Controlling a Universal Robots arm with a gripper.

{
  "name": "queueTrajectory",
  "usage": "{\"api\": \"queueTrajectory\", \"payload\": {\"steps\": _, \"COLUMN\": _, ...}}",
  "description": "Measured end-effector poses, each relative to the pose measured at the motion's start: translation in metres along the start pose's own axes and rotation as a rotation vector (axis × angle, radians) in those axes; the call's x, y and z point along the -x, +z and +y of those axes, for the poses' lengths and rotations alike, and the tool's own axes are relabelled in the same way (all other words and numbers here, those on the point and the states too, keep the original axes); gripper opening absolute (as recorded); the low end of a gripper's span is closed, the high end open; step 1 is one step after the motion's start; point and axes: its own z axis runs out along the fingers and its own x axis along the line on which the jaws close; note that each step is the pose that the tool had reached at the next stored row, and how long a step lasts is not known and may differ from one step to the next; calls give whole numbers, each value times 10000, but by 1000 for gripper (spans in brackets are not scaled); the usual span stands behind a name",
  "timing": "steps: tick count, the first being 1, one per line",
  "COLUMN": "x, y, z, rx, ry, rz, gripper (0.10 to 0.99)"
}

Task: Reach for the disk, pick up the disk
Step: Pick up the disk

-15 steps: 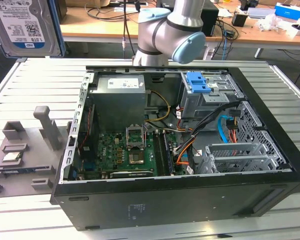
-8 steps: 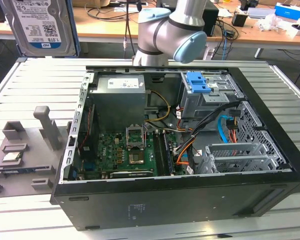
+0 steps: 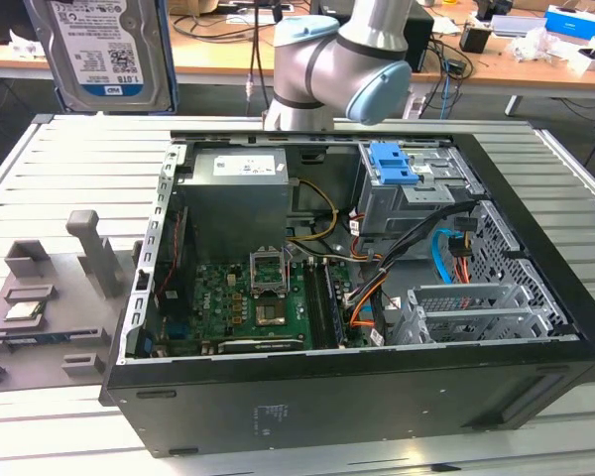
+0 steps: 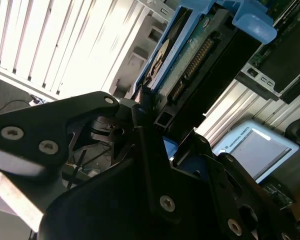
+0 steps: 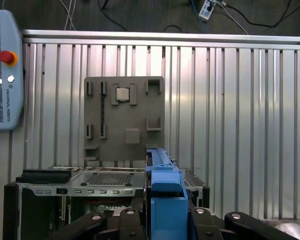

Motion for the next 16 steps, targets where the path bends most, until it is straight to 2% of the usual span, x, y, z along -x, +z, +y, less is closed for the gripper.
{"api": "queueTrajectory", "payload": {"steps": 2, "x": 0, "y": -4, "z": -89, "rx": 1, "ry": 1, "rz": 0, "gripper": 365}}
{"api": "queueTrajectory", "payload": {"steps": 7, "x": 0, "y": -9, "z": -239, "rx": 1, "ry": 1, "rz": -1, "gripper": 365}}
{"api": "queueTrajectory", "payload": {"steps": 9, "x": 0, "y": -15, "z": -356, "rx": 5, "ry": -1, "rz": -1, "gripper": 365}}
{"api": "queueTrajectory", "payload": {"steps": 11, "x": 0, "y": -17, "z": -406, "rx": 8, "ry": 0, "rz": 0, "gripper": 365}}
{"api": "queueTrajectory", "payload": {"steps": 13, "x": 0, "y": -21, "z": -510, "rx": 15, "ry": 0, "rz": -1, "gripper": 365}}
{"api": "queueTrajectory", "payload": {"steps": 16, "x": -1, "y": -25, "z": -615, "rx": 21, "ry": 0, "rz": -1, "gripper": 365}}
